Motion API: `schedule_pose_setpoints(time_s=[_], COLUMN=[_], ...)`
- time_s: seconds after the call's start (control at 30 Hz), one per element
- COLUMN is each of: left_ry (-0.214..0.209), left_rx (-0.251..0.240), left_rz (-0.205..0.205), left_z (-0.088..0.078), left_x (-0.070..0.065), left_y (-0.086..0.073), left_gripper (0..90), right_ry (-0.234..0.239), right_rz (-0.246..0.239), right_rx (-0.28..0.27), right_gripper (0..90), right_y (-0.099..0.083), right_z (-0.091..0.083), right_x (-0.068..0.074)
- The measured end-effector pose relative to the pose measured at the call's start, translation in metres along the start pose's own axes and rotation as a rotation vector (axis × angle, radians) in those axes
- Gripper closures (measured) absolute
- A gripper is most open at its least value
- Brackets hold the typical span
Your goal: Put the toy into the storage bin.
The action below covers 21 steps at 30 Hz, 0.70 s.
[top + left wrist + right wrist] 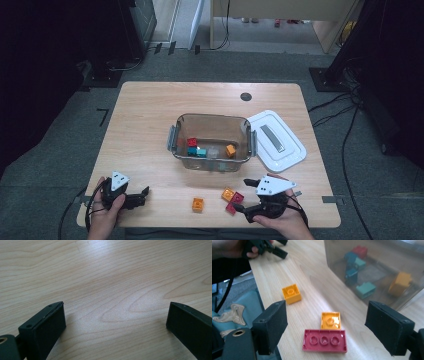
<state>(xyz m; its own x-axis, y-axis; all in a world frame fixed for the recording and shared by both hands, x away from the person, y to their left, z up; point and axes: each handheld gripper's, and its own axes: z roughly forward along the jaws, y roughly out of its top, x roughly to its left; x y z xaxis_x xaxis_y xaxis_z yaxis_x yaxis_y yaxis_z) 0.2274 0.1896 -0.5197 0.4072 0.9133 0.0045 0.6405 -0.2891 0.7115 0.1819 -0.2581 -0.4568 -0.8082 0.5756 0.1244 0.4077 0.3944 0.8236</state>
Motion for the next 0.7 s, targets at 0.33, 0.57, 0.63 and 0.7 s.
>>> schedule_pose_setpoints(time_s=[0.33,0.57,0.63,0.7], left_ry=[0.0,0.0,0.0,0.0], left_rx=[0.0,0.0,0.0,0.0], left_rz=[0.0,0.0,0.0,0.0], left_z=[0.0,0.0,0.0,0.0], left_x=[0.0,0.0,0.0,0.0], left_y=[0.0,0.0,0.0,0.0], left_gripper=[2.1,2.1,2.1,2.1], right_ry=[-0.024,-0.052,-0.058,-0.069], right_rz=[-0.02,-0.04,-0.046,-0.052], right_rx=[0.066,0.11,0.119,0.129], right_gripper=[15.7,15.7,15.7,15.7], right_y=[-0.02,-0.028,-0.03,-0.032], right_z=[0.021,0.031,0.034,0.037], right_x=[0.002,0.004,0.004,0.005])
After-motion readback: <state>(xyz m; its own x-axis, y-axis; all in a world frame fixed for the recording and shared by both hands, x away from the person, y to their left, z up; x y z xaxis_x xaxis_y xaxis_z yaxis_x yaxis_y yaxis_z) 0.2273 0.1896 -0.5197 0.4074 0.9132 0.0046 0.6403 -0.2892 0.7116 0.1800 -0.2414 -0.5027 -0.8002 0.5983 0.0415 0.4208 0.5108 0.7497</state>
